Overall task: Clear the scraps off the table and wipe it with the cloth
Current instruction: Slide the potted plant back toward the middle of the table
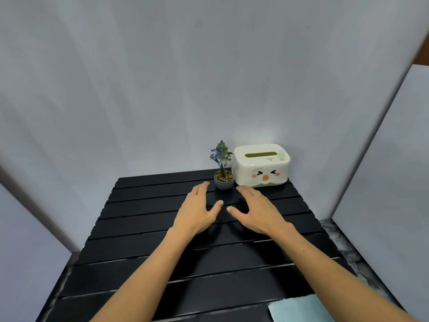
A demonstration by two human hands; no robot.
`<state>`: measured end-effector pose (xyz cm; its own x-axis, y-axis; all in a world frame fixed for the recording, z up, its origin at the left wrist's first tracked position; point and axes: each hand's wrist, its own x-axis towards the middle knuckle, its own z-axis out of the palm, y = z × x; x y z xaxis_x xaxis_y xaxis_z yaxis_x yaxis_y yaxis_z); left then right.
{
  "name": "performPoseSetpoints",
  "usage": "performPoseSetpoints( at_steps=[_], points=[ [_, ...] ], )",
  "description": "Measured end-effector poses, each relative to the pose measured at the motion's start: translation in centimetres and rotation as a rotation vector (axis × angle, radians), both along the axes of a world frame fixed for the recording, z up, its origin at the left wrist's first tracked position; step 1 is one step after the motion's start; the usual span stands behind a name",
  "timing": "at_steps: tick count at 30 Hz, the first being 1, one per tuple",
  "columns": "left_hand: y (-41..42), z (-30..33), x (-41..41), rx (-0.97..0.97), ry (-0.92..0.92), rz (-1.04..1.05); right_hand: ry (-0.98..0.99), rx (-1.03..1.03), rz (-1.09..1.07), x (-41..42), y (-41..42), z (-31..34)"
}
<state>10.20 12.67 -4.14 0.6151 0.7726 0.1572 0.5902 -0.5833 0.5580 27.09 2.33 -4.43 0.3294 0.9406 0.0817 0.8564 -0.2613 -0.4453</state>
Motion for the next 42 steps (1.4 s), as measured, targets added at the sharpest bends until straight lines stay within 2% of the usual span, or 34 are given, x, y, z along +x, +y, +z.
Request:
performPoseSetpoints(
  at_steps=[9, 24, 35, 42],
  points=[
    [3.9, -1.6, 3.7, -0.048, -0.034, -0.019, -0.040, 0.026, 0.020, 0.9, 1.1, -2.3],
    [5.0, -2.2, 6.0, -0.062, -0.198, 0.006, -0.098, 0.025, 0.011, 0.8, 1.2, -3.2],
    [1.9, -1.9, 1.0, -0.090, -0.249, 0.077, -0.077, -0.016, 0.000, 0.2, 0.9, -2.8],
    [-0.4, -1.6, -4.5, -0.091, -0.254, 0.120, -0.133, -0.040, 0.014, -3.0, -0.6, -2.6]
  ],
)
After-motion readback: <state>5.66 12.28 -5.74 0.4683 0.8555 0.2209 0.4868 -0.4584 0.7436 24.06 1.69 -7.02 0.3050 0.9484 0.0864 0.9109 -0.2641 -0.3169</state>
